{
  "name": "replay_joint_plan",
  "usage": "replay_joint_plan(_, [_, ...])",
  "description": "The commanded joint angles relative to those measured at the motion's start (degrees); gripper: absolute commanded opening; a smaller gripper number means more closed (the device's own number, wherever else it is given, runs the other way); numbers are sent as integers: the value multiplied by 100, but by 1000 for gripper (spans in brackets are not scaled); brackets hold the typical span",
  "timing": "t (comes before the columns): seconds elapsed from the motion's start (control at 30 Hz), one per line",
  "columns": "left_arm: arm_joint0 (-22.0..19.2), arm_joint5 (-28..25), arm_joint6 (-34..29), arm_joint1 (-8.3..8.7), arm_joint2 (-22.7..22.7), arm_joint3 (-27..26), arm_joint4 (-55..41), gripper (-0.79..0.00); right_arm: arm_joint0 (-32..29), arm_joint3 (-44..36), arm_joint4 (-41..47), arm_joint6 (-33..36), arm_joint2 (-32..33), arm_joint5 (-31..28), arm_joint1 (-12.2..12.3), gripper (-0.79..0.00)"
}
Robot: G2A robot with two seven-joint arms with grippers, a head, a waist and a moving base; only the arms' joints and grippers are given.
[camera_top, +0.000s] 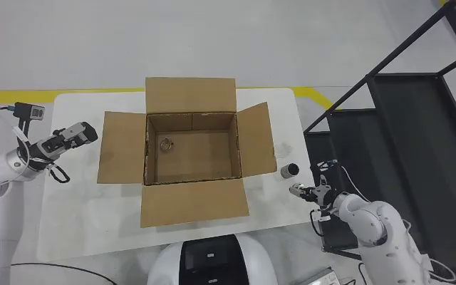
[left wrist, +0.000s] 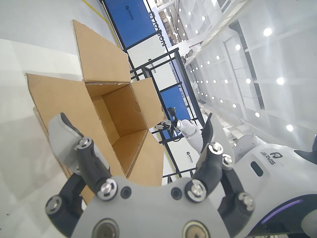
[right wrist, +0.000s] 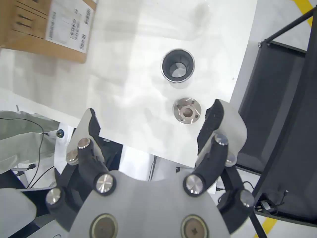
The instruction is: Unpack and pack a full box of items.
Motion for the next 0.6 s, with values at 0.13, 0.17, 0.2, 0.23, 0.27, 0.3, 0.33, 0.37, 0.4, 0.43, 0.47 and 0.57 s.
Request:
replay_joint_plan(0.13, [0,0,0,0,0,0,0,0,338,681,-446,44,-292,228,12,-86])
replay_joint_plan(0.17, [0,0,0,0,0,0,0,0,400,783,-476,40,-332,260,12,-123])
replay_joint_plan(0.2, [0,0,0,0,0,0,0,0,453,882,-462,41,-366,286,11,-172])
replay_joint_plan(0.23, [0,0,0,0,0,0,0,0,505,962,-500,52,-389,320,14,-206])
replay_joint_plan(0.27, [0,0,0,0,0,0,0,0,557,1042,-505,53,-413,383,13,-268])
replay_joint_plan(0.3, [0,0,0,0,0,0,0,0,612,1123,-432,70,-438,462,7,-296])
replay_joint_plan(0.33, [0,0,0,0,0,0,0,0,677,1186,-398,114,-463,526,6,-317])
replay_joint_plan(0.37, [0,0,0,0,0,0,0,0,735,1256,-377,165,-487,616,4,-342])
replay_joint_plan(0.4, [0,0,0,0,0,0,0,0,800,1307,-338,203,-522,709,-2,-351])
replay_joint_plan(0.43, [0,0,0,0,0,0,0,0,858,1360,-317,237,-569,762,-6,-394])
replay_joint_plan(0.47, [0,0,0,0,0,0,0,0,915,1413,-333,265,-620,794,-7,-406])
replay_joint_plan(0.57, [0,0,0,0,0,0,0,0,1043,1569,-342,283,-748,914,-17,-425])
